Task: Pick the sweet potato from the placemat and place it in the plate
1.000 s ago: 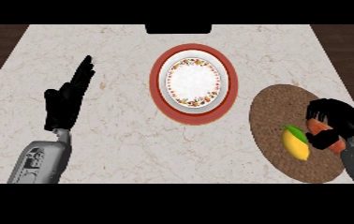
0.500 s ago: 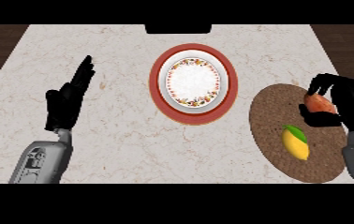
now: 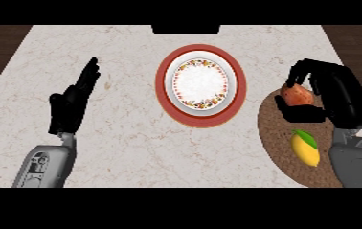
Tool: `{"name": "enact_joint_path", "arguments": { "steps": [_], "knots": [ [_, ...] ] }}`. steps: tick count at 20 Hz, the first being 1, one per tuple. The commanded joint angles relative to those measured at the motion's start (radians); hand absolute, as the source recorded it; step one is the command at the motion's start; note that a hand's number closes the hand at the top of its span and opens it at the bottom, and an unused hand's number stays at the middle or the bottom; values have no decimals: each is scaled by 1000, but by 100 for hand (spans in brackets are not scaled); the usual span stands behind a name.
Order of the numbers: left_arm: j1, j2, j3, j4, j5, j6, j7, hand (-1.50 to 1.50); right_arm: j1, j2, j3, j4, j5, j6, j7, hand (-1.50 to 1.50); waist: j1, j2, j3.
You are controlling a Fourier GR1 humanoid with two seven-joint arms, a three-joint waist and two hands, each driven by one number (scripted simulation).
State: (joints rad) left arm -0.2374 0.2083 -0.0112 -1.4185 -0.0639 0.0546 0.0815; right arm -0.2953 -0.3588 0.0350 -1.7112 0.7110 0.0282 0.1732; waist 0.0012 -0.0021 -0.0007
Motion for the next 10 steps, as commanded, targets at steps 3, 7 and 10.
{"name": "enact_joint_path", "arguments": {
  "steps": [3, 7, 10],
  "knots": [
    [-59, 15, 34, 64, -6, -18, -15, 0, -172, 133, 86, 111, 40, 31, 106, 150, 5, 4, 0],
    [-48, -3, 22, 35, 0, -24, 7, 0, -266, 232, 129, 333, 91, -50, 57, 150, 12, 6, 1],
    [-15, 12, 32, -16, -5, -30, 24, 0, -341, 272, 91, 459, 80, -76, 30, 150, 11, 4, 1]
  ]
}}
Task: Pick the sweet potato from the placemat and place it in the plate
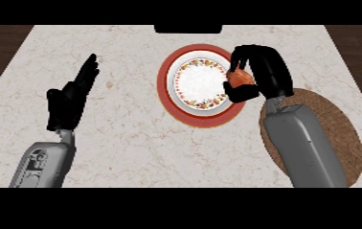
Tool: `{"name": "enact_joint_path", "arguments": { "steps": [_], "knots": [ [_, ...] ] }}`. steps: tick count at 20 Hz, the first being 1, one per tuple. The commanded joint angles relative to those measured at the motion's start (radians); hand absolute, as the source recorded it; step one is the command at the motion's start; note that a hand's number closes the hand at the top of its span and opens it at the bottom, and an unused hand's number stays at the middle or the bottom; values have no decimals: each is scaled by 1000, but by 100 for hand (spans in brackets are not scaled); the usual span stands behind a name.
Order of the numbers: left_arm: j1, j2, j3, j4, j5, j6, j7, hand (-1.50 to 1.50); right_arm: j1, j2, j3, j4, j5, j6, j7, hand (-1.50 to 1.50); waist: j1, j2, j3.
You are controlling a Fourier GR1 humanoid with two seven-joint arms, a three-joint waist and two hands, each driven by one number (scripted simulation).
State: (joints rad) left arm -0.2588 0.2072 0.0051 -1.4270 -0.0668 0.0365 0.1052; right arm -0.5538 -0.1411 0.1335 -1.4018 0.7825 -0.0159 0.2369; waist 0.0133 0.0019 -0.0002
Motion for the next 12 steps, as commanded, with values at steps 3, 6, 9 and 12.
{"name": "enact_joint_path", "arguments": {
  "steps": [3, 6, 9, 12],
  "knots": [
    [-1, -21, -6, 24, -15, 3, -17, 0, -145, 80, 52, 294, 129, -69, 7, 150, 5, 4, 0],
    [-3, -27, -26, -22, -27, 8, 28, 0, -231, 133, 76, 440, 211, -105, 74, 150, 14, 4, 0],
    [-10, -27, -18, -1, -24, -2, 9, 0, -282, 139, 58, 584, 106, -158, 103, 150, 19, 6, 0],
    [-6, -20, -10, 12, -31, -3, -17, 0, -294, 140, 89, 709, 11, -249, 86, -150, 28, 9, 1]
  ]
}}
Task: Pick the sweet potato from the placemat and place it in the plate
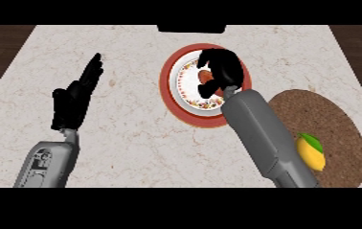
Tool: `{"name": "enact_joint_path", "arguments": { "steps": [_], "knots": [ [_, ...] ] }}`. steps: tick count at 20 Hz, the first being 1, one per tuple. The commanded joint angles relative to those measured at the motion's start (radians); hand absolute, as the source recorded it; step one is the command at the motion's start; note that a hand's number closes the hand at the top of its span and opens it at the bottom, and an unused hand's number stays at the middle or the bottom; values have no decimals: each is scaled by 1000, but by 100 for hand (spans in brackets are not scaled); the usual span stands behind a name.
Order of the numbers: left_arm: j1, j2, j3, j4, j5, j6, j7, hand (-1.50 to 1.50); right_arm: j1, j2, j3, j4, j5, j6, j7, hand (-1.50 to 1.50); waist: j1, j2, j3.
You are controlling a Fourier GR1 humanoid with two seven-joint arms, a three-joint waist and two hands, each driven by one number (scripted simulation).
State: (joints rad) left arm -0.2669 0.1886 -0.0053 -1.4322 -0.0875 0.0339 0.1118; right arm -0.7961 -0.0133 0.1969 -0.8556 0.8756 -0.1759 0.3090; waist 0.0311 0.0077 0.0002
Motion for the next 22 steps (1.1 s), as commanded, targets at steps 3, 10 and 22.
{"name": "enact_joint_path", "arguments": {
  "steps": [3, 10, 22],
  "knots": [
    [-16, -20, -12, 2, -16, 9, 0, 0, -50, 13, 6, 253, -205, -150, -88, -150, 17, 6, 1],
    [-14, -17, -17, -25, -22, 0, 26, 0, -103, 13, -11, 285, -439, -201, -258, -150, 18, 2, 1],
    [29, -1, 29, -1, -8, -5, -14, 0, 79, -110, -269, 60, -664, -256, -415, -150, -42, -10, 0]
  ]
}}
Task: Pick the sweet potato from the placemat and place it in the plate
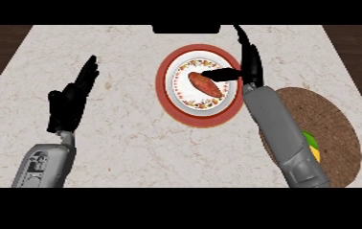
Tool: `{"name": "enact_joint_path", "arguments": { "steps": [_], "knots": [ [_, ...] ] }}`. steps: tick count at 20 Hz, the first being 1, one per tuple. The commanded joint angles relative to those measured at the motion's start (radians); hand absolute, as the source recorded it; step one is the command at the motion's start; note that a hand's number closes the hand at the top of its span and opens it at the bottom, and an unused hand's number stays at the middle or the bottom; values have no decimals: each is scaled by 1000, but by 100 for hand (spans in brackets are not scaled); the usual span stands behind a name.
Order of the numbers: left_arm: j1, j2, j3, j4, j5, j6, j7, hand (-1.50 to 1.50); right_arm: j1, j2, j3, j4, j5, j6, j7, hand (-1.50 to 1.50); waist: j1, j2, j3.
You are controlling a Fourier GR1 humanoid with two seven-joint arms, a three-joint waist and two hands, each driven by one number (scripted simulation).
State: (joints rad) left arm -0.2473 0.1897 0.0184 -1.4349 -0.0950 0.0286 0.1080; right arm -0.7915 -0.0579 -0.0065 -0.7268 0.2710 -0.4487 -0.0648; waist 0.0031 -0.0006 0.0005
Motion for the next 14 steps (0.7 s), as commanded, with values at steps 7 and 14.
{"name": "enact_joint_path", "arguments": {
  "steps": [7, 14],
  "knots": [
    [4, -14, 12, 25, -13, 10, -22, 0, 276, -226, -136, -245, -168, 214, -70, -150, -14, -1, 0],
    [-41, -25, 3, 18, -25, 1, 33, 0, 360, -319, -194, -211, -213, 353, -179, -150, -3, 1, 0]
  ]
}}
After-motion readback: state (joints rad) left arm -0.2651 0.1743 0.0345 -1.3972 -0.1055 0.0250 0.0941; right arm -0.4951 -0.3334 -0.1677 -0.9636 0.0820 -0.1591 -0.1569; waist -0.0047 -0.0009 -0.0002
